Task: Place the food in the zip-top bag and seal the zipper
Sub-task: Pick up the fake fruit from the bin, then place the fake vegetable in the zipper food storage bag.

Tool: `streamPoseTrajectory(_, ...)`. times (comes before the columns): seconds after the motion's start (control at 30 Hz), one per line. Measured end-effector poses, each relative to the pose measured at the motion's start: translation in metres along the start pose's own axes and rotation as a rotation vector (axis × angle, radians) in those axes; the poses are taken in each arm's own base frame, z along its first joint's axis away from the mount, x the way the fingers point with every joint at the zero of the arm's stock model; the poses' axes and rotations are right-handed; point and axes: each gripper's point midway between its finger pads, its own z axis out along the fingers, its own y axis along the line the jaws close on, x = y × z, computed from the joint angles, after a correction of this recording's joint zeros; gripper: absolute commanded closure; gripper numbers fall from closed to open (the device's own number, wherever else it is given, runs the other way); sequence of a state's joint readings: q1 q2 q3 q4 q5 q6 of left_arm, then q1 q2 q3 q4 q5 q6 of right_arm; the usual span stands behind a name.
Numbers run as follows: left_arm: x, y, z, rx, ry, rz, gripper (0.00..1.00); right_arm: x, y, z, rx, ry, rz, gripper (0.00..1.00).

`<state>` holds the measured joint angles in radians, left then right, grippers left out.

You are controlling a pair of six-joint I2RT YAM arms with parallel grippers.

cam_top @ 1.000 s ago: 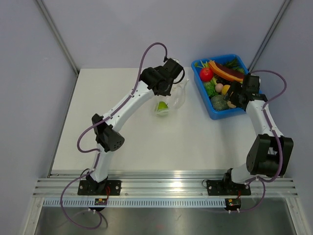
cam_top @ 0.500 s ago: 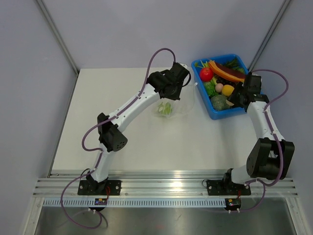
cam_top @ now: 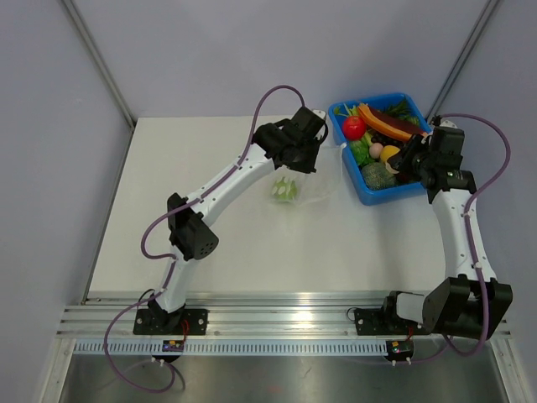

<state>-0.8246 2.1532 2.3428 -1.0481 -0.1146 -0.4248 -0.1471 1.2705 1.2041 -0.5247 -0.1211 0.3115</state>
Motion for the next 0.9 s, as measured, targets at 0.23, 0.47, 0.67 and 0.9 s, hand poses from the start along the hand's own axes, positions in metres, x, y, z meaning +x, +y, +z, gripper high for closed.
streamPoseTrajectory(0.23,-0.001,0.0,0.0,0.024,0.009,-0.01,1.0,0.001,0.044,-0.028,-0.162,0.003,0.008,0.73)
streamPoseTrajectory(0.47,0.004,0.005,0.003,0.024,0.03,-0.017,1.0,0.032,0.157,-0.071,-0.444,0.052,-0.119,0.73)
streamPoseTrajectory(0.67,0.003,0.007,0.002,0.032,0.033,-0.024,1.0,0.055,0.184,-0.068,-0.485,0.108,-0.127,0.72)
streamPoseTrajectory(0.9,0.002,0.005,-0.01,0.082,0.035,-0.037,1.0,0.079,0.186,-0.028,-0.435,0.181,-0.12,0.22)
